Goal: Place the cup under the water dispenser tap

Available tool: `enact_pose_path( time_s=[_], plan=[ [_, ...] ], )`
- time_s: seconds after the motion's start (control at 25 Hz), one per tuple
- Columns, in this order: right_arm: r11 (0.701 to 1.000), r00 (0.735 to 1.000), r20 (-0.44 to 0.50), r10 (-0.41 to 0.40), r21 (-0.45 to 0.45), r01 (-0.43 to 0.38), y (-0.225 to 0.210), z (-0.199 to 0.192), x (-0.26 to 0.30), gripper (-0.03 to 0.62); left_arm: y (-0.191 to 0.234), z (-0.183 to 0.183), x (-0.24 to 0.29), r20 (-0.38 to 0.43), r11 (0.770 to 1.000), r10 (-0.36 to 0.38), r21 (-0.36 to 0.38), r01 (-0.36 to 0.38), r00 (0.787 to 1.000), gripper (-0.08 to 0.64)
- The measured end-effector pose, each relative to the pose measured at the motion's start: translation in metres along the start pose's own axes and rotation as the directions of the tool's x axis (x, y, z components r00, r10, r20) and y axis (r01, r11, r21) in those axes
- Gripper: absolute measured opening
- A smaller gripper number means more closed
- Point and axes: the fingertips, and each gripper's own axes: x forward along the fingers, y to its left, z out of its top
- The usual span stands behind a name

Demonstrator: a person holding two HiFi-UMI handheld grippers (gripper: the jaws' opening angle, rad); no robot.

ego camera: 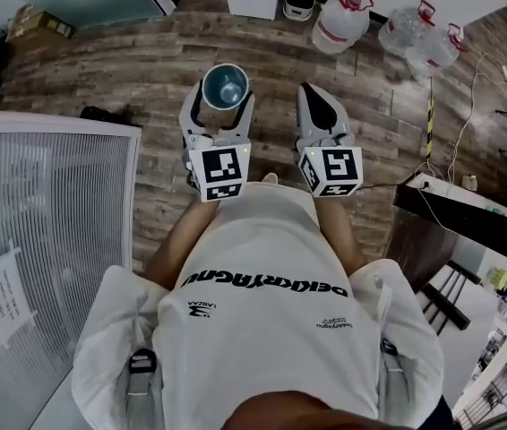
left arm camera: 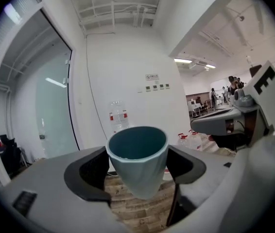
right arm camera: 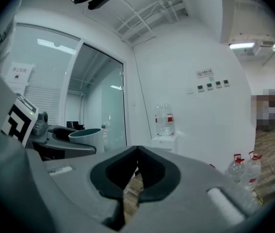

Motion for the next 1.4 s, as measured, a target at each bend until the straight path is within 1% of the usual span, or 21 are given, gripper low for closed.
enact_pose_path(
  time_s=[0.12, 0.24, 0.32, 0.48, 0.6, 0.72, 0.84, 0.92, 1.04, 1.12, 1.2, 1.4],
  plan=[
    [1.0, 1.0, -0.021, 0.001, 0.01, 0.0, -0.013, -0.012, 0.001, -0.002, -0.013, 0.0, 0.001, 0.011, 0.998, 0.005, 0.062, -0.006, 1.0, 0.359],
    [1.0, 0.999, -0.04, -0.001, 0.017, 0.002, -0.021, -0.019, 0.004, -0.002, -0.02, -0.007, 0.003, -0.006, 0.996, 0.013, 0.093, -0.012, 1.0, 0.359],
    [1.0, 0.999, -0.049, 0.005, 0.014, -0.004, -0.024, -0.023, 0.014, -0.002, -0.021, -0.009, 0.011, 0.002, 0.993, 0.014, 0.118, -0.014, 1.0, 0.359],
    [1.0, 0.998, -0.067, 0.017, 0.009, -0.017, -0.036, -0.033, 0.043, -0.002, -0.023, -0.011, 0.043, 0.017, 0.988, 0.001, 0.156, -0.003, 1.0, 0.359],
    [1.0, 0.996, -0.082, 0.027, -0.012, -0.028, -0.053, -0.035, 0.076, -0.002, -0.015, -0.01, 0.081, 0.026, 0.988, -0.006, 0.156, 0.002, 1.0, 0.359],
    [1.0, 0.995, -0.096, 0.01, -0.019, -0.012, -0.084, -0.028, 0.119, -0.002, -0.002, 0.0, 0.127, 0.032, 0.99, -0.012, 0.139, 0.007, 0.999, 0.359],
    [1.0, 0.996, -0.084, -0.016, -0.021, 0.015, -0.116, -0.006, 0.167, -0.002, 0.017, 0.017, 0.176, 0.031, 0.992, -0.019, 0.126, 0.015, 0.999, 0.359],
    [0.999, 0.997, -0.075, -0.023, -0.028, 0.021, -0.128, 0.008, 0.196, -0.002, 0.032, 0.029, 0.201, 0.034, 0.993, -0.018, 0.121, 0.014, 0.999, 0.359],
    [0.999, 0.997, -0.07, -0.02, -0.038, 0.017, -0.139, 0.021, 0.244, -0.002, 0.058, 0.047, 0.239, 0.082, 0.988, -0.004, 0.154, -0.009, 0.997, 0.359],
    [0.999, 0.997, -0.081, -0.011, -0.041, 0.008, -0.143, 0.024, 0.274, -0.002, 0.075, 0.051, 0.263, 0.091, 0.986, 0.001, 0.166, -0.016, 0.996, 0.359],
    [0.999, 0.996, -0.087, -0.006, -0.049, 0.002, -0.146, 0.028, 0.304, -0.002, 0.092, 0.051, 0.288, 0.087, 0.987, 0.004, 0.157, -0.017, 0.996, 0.359],
    [0.997, 0.995, -0.102, -0.015, -0.078, 0.007, -0.156, 0.037, 0.363, -0.002, 0.127, 0.049, 0.34, 0.08, 0.994, 0.004, 0.107, -0.012, 0.997, 0.358]
  ],
)
